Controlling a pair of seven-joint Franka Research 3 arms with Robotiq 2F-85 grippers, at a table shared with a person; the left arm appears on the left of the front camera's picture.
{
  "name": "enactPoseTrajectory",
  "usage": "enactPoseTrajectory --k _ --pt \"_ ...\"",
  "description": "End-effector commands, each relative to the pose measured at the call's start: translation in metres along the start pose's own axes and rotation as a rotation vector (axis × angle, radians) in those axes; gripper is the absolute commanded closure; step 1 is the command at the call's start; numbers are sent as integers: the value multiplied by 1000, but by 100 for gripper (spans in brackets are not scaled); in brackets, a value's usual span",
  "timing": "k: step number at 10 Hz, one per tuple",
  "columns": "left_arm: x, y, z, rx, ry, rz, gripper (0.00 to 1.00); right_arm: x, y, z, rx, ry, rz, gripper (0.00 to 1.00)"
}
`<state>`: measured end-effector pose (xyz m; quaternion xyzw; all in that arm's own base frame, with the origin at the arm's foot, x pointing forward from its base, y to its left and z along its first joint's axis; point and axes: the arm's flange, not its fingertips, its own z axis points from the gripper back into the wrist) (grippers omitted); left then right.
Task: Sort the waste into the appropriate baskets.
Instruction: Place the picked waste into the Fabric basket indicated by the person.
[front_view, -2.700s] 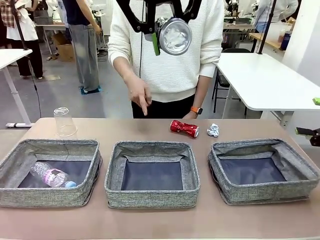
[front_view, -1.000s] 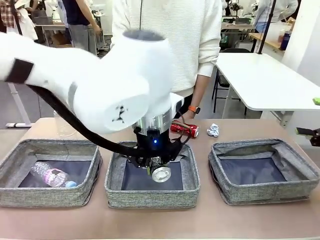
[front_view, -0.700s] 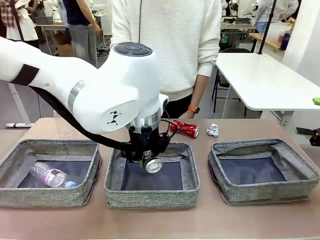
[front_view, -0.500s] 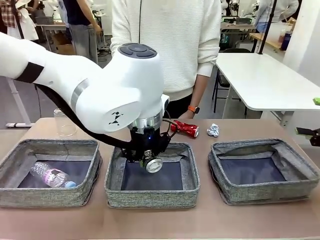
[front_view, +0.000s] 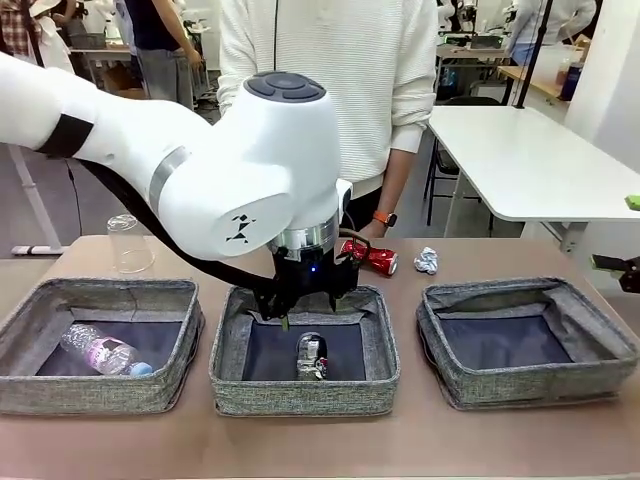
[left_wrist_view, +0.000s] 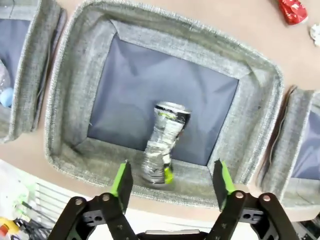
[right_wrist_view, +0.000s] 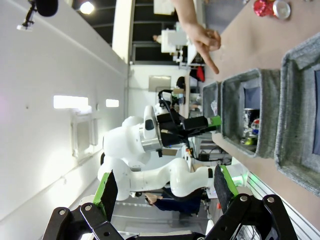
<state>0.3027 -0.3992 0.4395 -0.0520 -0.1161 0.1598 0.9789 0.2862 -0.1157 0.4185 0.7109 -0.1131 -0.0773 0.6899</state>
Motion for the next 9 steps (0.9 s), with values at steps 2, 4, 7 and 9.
enactPoseTrajectory --k 2,4,7,9 --pt "6 5 9 -25 -22 23 0 0 7 -1 6 -2 -21 0" --pt "4 7 23 -142 87 -106 0 0 7 -1 6 -2 -21 0" --pt "22 44 75 -496 321 -413 0 0 7 -1 6 -2 -21 0" --pt "63 110 118 -977 393 -429 0 0 7 -1 6 -2 -21 0"
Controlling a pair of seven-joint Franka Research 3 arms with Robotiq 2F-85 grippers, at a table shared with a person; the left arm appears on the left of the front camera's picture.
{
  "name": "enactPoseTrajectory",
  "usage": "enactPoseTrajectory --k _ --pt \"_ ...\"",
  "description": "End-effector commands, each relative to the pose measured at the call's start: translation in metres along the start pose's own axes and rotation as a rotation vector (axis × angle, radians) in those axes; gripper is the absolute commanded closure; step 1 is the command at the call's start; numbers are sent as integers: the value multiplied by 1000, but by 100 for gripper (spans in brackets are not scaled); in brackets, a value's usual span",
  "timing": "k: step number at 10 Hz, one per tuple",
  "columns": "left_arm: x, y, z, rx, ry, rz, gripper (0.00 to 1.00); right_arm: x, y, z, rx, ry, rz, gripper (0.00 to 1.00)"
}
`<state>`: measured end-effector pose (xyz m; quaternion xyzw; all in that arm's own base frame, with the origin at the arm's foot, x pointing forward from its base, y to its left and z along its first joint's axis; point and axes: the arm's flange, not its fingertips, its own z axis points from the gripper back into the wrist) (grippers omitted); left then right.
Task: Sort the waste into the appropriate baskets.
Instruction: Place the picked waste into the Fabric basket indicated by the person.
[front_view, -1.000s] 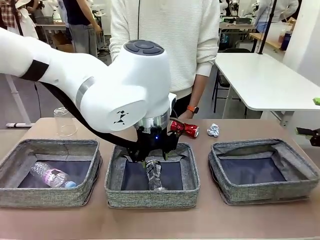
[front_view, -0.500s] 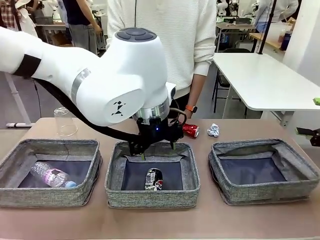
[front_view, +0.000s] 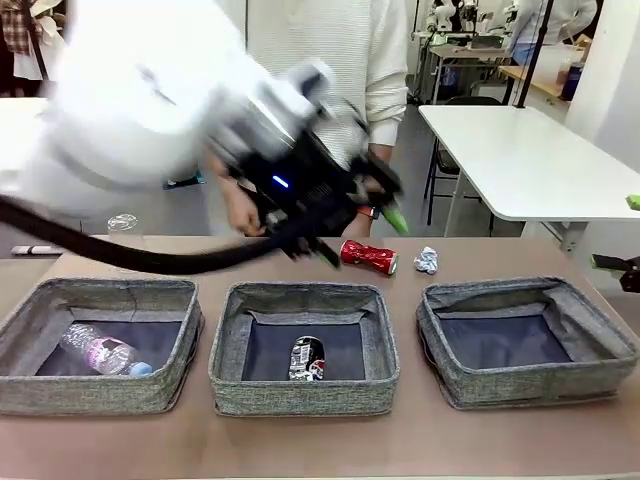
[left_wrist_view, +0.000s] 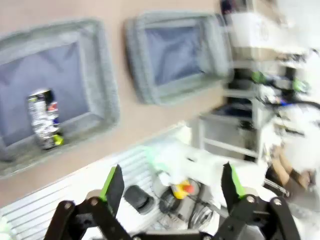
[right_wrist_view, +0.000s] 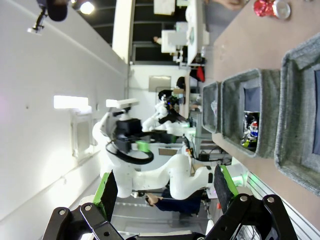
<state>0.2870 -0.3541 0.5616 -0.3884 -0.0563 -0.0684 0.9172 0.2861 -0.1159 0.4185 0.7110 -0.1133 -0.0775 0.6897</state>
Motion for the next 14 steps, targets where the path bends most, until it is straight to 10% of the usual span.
enactPoseTrajectory --k 1,5,9,10,14 --pt "4 91 86 -313 68 -31 0 0 7 -1 6 -2 -21 0" --pt "-63 242 208 -229 -179 396 0 0 7 -1 6 -2 -21 0" --pt "-225 406 227 -632 -383 1092 0 0 7 -1 6 -2 -21 0" --pt "-68 314 311 -361 -308 679 0 0 7 -1 6 -2 -21 0" --pt "-68 314 311 -361 -308 679 0 0 7 -1 6 -2 -21 0"
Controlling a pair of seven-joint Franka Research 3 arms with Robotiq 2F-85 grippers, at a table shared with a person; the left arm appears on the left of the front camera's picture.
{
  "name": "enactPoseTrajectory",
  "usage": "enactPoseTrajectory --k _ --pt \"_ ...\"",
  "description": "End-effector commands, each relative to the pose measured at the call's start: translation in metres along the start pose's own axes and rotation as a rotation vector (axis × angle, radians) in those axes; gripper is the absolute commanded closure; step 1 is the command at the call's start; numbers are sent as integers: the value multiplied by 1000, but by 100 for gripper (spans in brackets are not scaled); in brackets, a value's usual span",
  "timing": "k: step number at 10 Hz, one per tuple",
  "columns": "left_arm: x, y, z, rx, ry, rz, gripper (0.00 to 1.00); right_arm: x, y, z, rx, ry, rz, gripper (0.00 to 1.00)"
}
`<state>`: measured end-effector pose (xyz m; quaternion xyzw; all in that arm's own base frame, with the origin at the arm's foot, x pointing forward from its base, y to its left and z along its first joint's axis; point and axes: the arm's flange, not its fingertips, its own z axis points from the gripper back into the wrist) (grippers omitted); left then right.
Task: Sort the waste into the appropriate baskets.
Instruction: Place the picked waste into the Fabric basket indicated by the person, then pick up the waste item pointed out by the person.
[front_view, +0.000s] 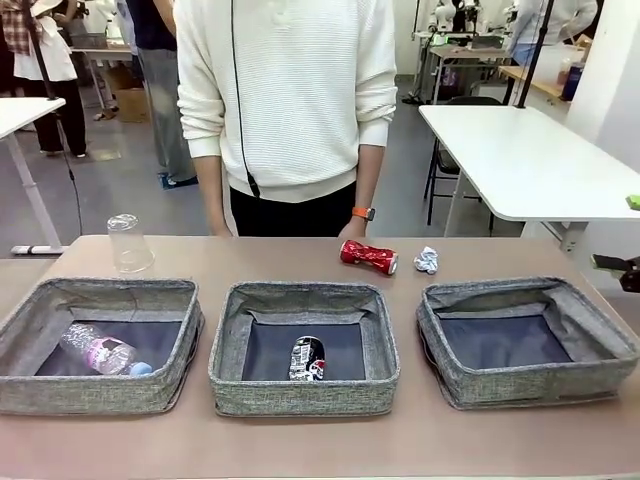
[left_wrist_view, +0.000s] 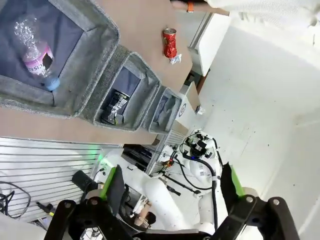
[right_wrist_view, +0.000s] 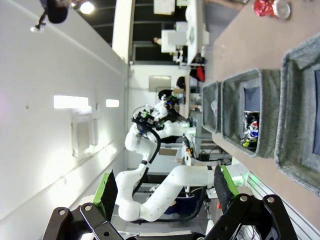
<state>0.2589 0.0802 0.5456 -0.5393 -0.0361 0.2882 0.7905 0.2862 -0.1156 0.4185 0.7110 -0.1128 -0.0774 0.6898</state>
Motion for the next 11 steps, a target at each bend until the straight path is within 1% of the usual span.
enactPoseTrajectory --k 1,11 --pt "5 4 10 -21 -17 -10 0 0 7 -1 6 -3 -21 0" --pt "5 4 10 -21 -17 -10 0 0 7 -1 6 -3 -21 0"
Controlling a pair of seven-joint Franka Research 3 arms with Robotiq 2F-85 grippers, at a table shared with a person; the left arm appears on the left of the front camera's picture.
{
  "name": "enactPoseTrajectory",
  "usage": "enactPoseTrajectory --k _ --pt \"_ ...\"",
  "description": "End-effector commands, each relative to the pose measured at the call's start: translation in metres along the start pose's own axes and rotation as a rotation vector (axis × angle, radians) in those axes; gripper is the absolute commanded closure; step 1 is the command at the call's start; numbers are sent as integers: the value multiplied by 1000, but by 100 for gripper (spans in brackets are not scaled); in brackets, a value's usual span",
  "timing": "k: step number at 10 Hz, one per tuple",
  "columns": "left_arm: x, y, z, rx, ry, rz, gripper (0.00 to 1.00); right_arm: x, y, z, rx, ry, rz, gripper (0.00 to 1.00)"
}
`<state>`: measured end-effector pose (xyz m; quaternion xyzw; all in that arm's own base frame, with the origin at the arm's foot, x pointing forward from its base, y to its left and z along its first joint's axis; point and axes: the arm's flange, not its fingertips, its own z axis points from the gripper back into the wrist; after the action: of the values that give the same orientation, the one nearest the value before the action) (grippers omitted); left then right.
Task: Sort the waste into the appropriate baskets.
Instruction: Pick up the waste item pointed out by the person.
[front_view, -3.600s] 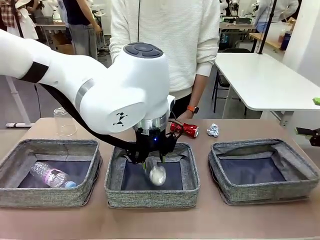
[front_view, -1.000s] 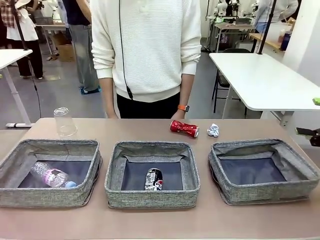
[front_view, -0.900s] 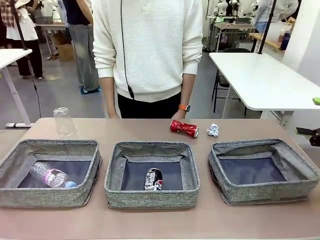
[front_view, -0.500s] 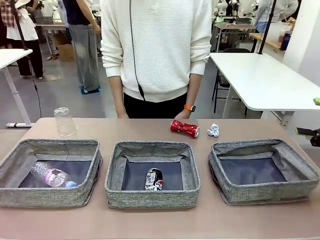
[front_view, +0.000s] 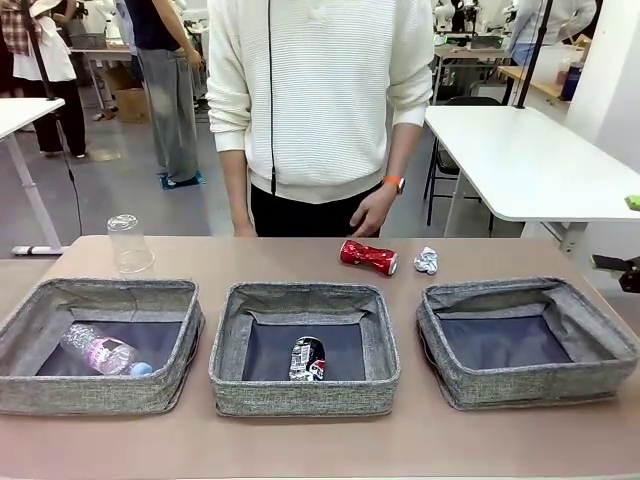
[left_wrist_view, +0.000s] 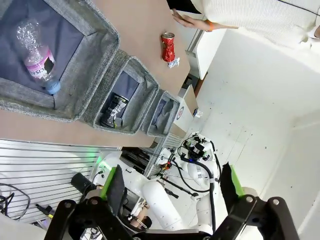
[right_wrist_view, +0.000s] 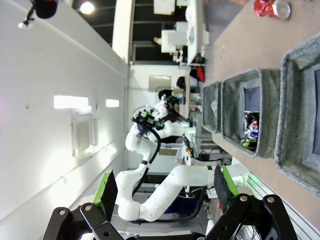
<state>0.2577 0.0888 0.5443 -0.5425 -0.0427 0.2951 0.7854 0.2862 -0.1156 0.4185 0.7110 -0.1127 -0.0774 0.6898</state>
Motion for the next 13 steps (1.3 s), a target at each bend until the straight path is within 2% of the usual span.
enactPoseTrajectory --k 1,10,11,12,13 --pt "2 1 3 -8 0 -17 0 0 7 -1 6 -3 -21 0" --pt "2 1 3 -8 0 -17 0 0 0 0 0 0 0 0" --pt "2 1 3 -8 0 -17 0 34 3 -42 -203 1 8 0" --pt "2 1 3 -8 0 -17 0 70 6 -104 -340 190 145 0" --pt "2 1 3 -8 0 -17 0 98 4 -160 -527 294 253 0"
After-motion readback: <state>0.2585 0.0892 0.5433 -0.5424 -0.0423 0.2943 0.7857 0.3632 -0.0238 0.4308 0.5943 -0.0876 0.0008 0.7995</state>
